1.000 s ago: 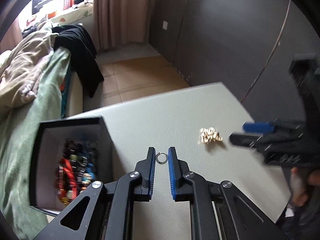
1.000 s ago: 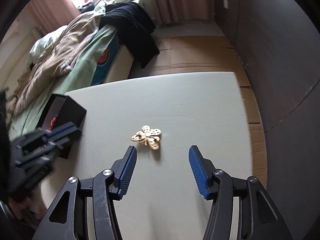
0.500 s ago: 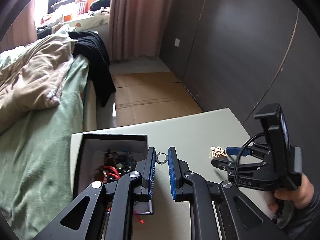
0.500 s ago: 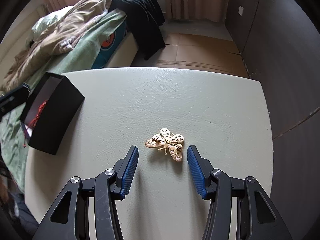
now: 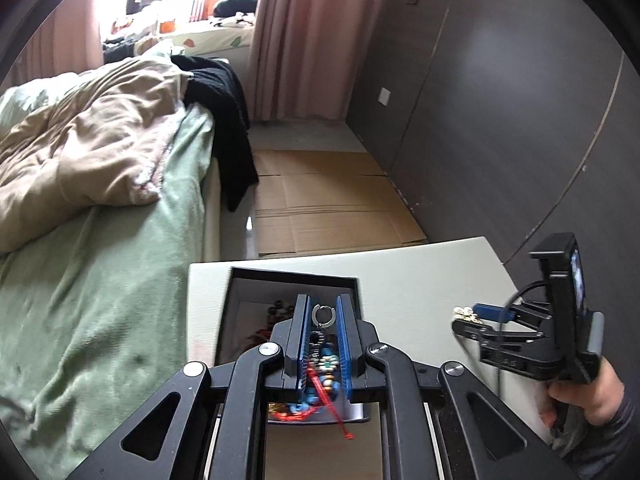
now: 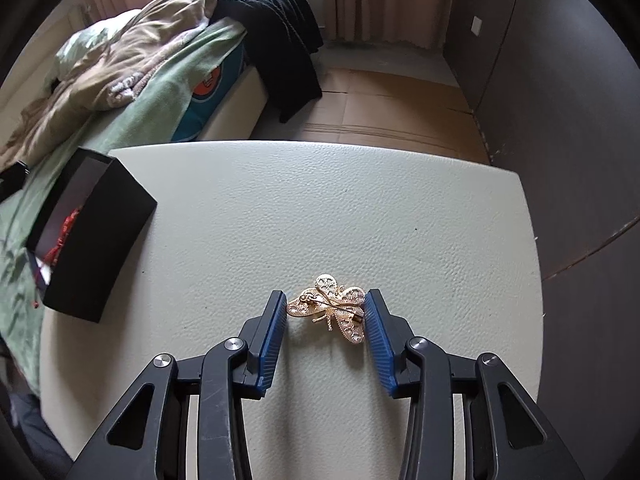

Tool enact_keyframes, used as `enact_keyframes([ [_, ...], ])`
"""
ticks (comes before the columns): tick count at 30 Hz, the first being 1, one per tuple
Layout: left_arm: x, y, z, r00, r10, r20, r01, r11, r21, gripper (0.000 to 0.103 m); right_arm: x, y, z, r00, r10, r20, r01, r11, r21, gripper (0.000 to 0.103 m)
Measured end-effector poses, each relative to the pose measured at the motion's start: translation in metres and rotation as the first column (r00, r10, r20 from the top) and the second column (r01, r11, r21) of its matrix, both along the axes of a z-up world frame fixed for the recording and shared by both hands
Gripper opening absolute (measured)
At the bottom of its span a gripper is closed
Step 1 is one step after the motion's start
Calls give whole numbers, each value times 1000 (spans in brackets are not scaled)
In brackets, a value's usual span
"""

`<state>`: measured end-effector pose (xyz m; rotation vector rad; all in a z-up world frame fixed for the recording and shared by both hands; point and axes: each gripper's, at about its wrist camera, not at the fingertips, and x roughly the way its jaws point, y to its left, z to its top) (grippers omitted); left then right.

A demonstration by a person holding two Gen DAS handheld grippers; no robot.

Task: Organize jewelry
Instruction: 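Carry the bead into the box with the left gripper while the right grasps the gold butterfly charm, then lower the gold butterfly into the black box and open the right gripper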

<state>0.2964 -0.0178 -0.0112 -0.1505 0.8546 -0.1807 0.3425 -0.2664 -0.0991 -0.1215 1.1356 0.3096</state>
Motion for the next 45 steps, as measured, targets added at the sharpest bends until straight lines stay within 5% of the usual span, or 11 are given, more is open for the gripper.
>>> enact_keyframes([
  [8,7,14,-14,997,31,-69,-32,999,-12,13,-4,-6,26,999,-16,35,11,990,142,41],
  [16,7,25,-5,997,51,-64,-55,996,-72,18,-12,36,58,994,46,99,-71,960,272,41],
  [20,5,33,-5,993,86,-76,-94,989,-113,83,-17,60,67,989,75,126,-110,947,303,41],
  [21,3,35,-2,994,86,-62,-93,989,-112,88,-17,65,68,988,80,130,-117,943,311,41],
  [28,-2,59,10,990,136,-37,-140,983,-119,89,-19,90,71,982,114,148,-160,922,353,41],
  [32,-3,77,13,986,166,-26,-168,976,-139,102,-20,107,72,978,143,155,-192,907,375,41],
  [45,-11,107,19,975,222,3,-219,964,-149,102,-15,146,70,967,164,193,-230,891,391,42],
])
